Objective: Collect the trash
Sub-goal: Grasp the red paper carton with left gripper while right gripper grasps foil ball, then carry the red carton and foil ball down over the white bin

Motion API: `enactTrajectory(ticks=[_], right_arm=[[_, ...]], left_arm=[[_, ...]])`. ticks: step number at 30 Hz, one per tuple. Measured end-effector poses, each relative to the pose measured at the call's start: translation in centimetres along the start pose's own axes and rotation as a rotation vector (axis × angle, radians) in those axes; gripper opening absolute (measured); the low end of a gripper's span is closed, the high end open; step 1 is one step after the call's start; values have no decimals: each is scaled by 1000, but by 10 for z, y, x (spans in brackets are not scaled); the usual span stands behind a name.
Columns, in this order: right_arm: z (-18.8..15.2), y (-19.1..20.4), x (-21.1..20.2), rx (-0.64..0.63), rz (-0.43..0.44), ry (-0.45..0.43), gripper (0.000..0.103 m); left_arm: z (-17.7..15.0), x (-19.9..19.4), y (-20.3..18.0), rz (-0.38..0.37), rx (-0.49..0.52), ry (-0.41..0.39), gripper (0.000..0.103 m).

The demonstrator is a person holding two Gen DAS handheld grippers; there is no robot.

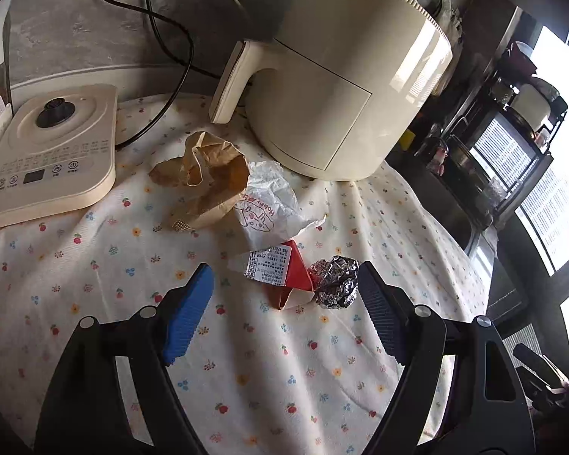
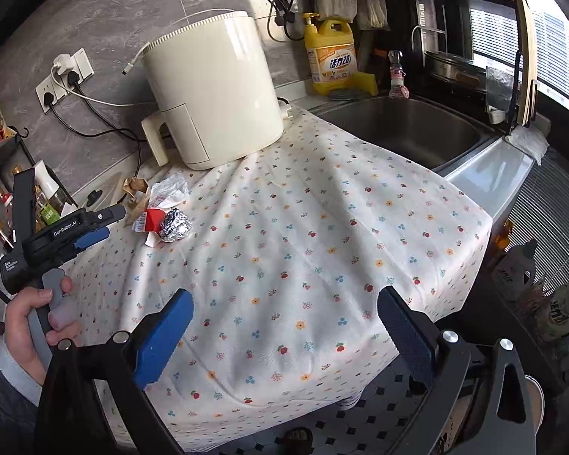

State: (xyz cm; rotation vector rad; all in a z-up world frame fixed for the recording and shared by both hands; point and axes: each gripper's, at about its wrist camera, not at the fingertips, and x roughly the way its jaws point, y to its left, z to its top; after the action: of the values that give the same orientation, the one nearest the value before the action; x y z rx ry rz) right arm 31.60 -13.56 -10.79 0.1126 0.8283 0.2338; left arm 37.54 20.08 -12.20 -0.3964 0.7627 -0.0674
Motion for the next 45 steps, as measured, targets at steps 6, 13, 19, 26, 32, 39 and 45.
enactTrajectory(ticks=[6, 13, 19, 26, 32, 39, 45], right_arm=[[11, 2, 4, 3, -22, -15, 95], [24, 19, 23, -18, 3, 1, 95], [37, 58, 52, -82, 77, 26, 95], [48, 109, 91, -176, 160, 71, 95], [60, 140, 132, -206, 177, 109, 95], [62, 153, 171, -231, 178, 208, 28], [61, 142, 153, -220, 161, 198, 28]], left_arm=[[4, 42, -5, 72, 35, 65, 78], [-3, 34, 2, -1, 8, 85, 33], [-14, -4, 11, -35, 22, 47, 33], [-19, -47, 53, 64, -29, -5, 33], [-21, -77, 79, 128, -58, -36, 33], [-40, -95, 86, 179, -102, -32, 33], [-51, -121, 72, 191, -123, -77, 33]])
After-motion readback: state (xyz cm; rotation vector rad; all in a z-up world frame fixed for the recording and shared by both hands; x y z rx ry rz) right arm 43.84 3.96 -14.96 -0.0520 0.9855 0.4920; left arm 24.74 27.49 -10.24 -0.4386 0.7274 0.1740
